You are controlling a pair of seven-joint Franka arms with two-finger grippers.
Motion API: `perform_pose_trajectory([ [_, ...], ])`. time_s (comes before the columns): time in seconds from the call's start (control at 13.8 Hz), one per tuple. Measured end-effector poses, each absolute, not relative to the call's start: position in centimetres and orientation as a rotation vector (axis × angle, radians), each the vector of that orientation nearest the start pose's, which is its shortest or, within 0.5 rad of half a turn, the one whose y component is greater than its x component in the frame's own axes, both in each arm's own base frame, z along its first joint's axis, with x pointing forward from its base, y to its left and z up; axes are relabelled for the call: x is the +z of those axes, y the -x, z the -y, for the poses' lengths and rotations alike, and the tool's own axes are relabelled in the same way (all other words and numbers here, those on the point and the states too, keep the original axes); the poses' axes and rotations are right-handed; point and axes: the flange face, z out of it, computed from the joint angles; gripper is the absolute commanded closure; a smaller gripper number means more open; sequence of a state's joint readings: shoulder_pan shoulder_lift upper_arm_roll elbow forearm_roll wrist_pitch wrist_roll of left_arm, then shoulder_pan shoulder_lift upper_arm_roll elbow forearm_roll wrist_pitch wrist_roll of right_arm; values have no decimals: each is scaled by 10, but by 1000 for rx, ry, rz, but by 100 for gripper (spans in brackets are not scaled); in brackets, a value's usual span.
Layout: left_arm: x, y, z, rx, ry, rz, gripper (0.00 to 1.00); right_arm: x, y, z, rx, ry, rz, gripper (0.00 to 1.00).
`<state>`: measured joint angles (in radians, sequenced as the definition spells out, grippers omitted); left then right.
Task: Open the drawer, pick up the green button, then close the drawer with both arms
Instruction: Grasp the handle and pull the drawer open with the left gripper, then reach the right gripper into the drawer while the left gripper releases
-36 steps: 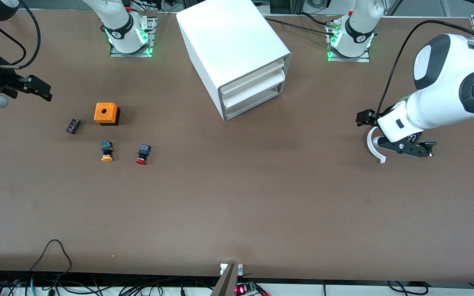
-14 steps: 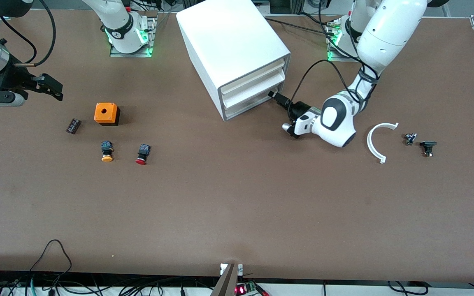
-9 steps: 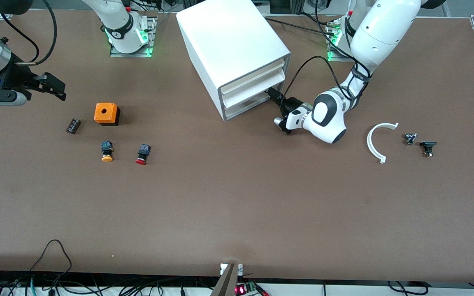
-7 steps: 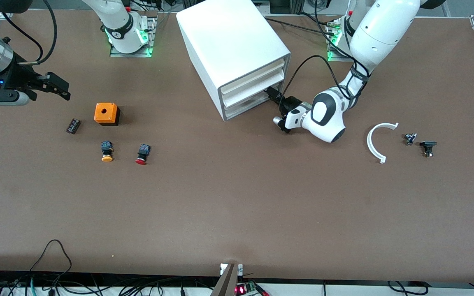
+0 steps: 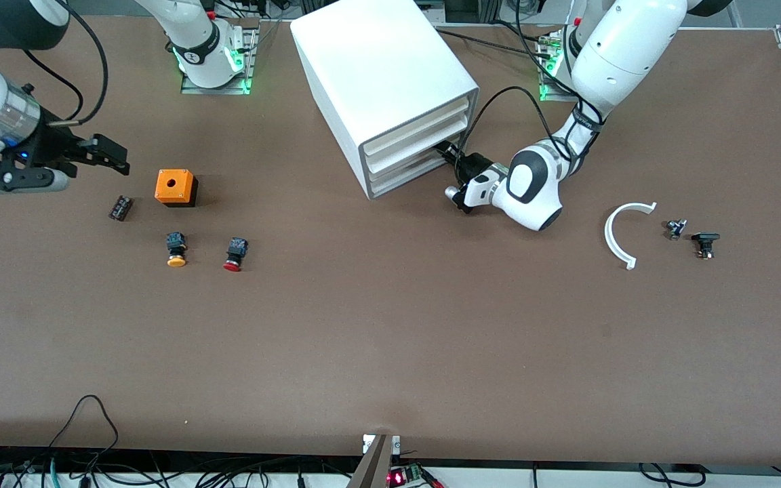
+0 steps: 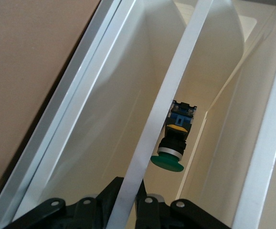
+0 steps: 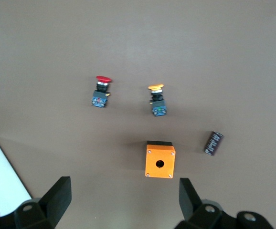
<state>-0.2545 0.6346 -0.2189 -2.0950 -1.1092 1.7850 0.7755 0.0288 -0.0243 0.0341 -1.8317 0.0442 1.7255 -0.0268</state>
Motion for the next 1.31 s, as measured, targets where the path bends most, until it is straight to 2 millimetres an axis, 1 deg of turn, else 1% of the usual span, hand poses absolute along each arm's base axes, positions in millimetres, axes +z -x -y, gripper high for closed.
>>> perform_pose_trajectory([
  [0.15, 122, -410, 298, -749, -1865, 384, 100, 511, -554, -62, 120, 3056, 220, 0],
  [0.22, 122, -419, 289, -727, -1878, 367, 100, 504, -558, -76, 112, 3044, 276, 0],
  [0.29, 125, -435, 274, -689, -1900, 345, 100, 500, -560, -91, 95, 3035, 330, 0],
  [0.51, 139, -492, 220, -519, -1991, 286, 100, 488, -563, -138, 43, 3012, 460, 0],
  [0.58, 143, -506, 208, -471, -2017, 273, 100, 484, -564, -158, 36, 2999, 511, 0],
  [0.65, 147, -516, 200, -434, -2037, 265, 100, 481, -566, -180, 25, 2984, 569, 0],
  [0.73, 149, -522, 197, -410, -2052, 263, 91, 481, -570, -206, 7, 2964, 629, 0],
  [0.8, 151, -526, 196, -398, -2058, 264, 38, 483, -574, -234, -15, 2940, 689, 0],
  [0.87, 152, -529, 195, -385, -2065, 264, 1, 486, -578, -260, -36, 2915, 747, 0],
  [1.02, 153, -541, 186, -326, -2119, 246, 0, 486, -582, -311, -66, 2862, 861, 0],
  [1.09, 154, -546, 181, -301, -2138, 238, 0, 483, -583, -333, -75, 2832, 925, 0],
  [1.24, 164, -556, 177, -248, -2167, 237, 0, 476, -588, -366, -102, 2744, 1124, 0],
  [1.31, 173, -563, 176, -203, -2189, 240, 0, 470, -590, -380, -110, 2690, 1233, 0],
])
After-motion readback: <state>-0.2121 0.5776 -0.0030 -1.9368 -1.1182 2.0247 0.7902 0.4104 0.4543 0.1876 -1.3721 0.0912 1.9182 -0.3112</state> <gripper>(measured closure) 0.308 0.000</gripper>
